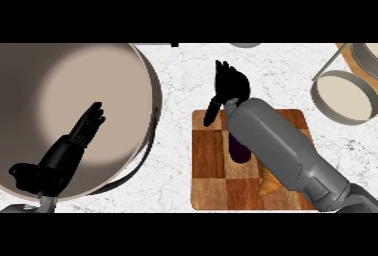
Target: Pick the eggplant from the cutting board and place it in the tiered basket
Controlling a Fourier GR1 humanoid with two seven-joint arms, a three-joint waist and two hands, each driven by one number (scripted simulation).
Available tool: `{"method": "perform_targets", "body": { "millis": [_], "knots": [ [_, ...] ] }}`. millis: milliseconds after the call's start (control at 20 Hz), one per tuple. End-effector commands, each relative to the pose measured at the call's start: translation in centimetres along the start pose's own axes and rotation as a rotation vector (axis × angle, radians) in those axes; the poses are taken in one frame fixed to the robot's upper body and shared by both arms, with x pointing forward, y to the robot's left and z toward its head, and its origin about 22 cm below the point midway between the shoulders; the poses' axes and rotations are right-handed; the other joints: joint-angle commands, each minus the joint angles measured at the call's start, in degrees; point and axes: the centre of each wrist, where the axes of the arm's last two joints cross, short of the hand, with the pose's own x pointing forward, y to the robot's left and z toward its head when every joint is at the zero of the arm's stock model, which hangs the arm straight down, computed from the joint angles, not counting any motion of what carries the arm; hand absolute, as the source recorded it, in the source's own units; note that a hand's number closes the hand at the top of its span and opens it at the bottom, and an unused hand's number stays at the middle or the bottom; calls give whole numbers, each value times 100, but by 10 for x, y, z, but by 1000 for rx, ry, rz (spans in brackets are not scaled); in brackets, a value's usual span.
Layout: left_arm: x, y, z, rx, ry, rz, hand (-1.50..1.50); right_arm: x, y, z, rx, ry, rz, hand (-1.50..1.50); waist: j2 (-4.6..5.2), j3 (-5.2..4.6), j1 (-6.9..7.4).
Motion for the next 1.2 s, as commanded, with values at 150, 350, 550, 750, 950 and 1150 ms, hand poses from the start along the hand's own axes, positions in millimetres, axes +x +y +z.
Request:
{"method": "perform_targets", "body": {
  "millis": [150, 350, 550, 750, 950, 1150],
  "knots": [
    [-26, -28, -5, -2, 41, 82, 0, 74, -29, 34, 192, 122, 307, -150, 86, -92, -147],
    [-36, -12, 5, 22, 43, 102, 0, 89, -25, 46, 212, 175, 319, -150, 61, -86, -154],
    [-40, -31, 0, 31, 35, 85, 0, 97, -15, 56, 189, 193, 308, -150, 55, -80, -217],
    [-23, -22, -9, 9, 44, 94, 0, 93, -25, 47, 82, 254, 334, -150, 64, -72, -179],
    [-43, -26, 0, 15, 40, 100, 0, 54, 10, 18, 155, 357, 425, -150, 119, -84, -176],
    [-34, -12, -11, 25, 28, 95, 0, 52, 17, 19, 197, 367, 385, -150, 101, -75, -180]
  ]
}}
